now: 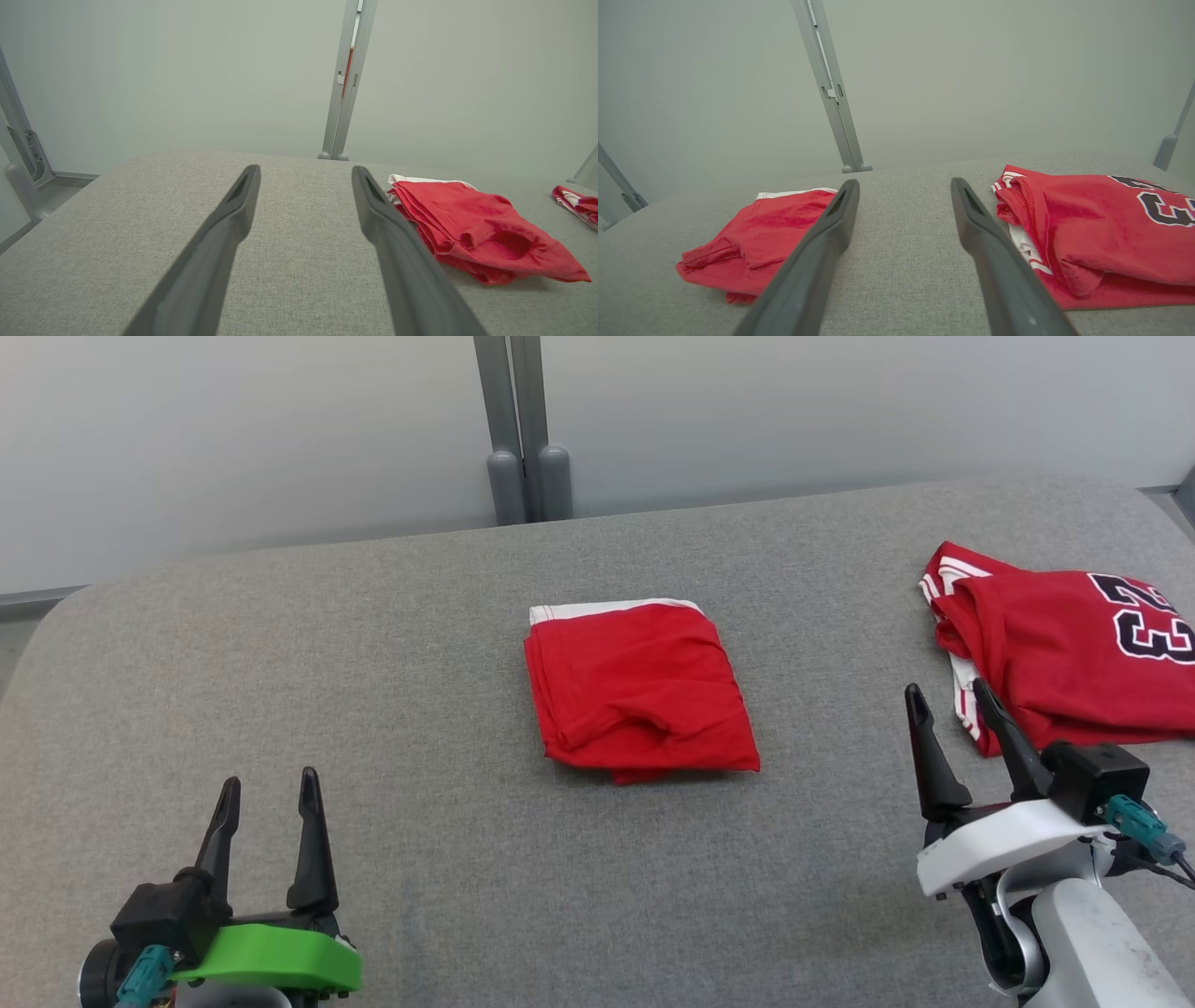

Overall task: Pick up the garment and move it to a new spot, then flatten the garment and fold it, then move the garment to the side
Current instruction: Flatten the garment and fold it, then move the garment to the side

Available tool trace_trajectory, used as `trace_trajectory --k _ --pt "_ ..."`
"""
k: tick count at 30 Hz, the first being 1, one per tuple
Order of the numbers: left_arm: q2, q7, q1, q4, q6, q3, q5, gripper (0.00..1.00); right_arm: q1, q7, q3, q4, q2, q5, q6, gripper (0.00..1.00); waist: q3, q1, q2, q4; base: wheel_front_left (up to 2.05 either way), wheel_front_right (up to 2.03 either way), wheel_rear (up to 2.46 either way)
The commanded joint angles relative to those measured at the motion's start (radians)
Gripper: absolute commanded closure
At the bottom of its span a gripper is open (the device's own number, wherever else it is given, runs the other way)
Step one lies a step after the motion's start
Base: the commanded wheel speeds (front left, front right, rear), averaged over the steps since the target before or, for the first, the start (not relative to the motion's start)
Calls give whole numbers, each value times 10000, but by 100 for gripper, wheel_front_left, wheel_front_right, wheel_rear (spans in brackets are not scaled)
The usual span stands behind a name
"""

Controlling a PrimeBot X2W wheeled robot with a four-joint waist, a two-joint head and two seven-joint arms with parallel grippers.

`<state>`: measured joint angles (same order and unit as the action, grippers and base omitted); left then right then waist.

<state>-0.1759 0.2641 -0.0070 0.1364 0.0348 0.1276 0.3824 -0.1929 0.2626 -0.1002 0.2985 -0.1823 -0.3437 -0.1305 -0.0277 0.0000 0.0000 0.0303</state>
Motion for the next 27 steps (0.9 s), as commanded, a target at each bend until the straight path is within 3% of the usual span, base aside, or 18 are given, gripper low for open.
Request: trace_trajectory --k 1,17,27 --pt "51 -5 44 11 -73 -82 -93 0 97 24 30 56 10 103 -5 0 -13 0 0 6 0 0 0" --pt "476 -5 -106 261 -516 -418 -543 0 -75 20 -240 409 -42 -12 -5 0 -76 0 0 -132 0 0 0" --pt "624 -5 -410 429 -765 -447 -704 0 -1533 -1420 -928 1157 -306 -662 -5 0 -405 0 0 -403 0 0 0"
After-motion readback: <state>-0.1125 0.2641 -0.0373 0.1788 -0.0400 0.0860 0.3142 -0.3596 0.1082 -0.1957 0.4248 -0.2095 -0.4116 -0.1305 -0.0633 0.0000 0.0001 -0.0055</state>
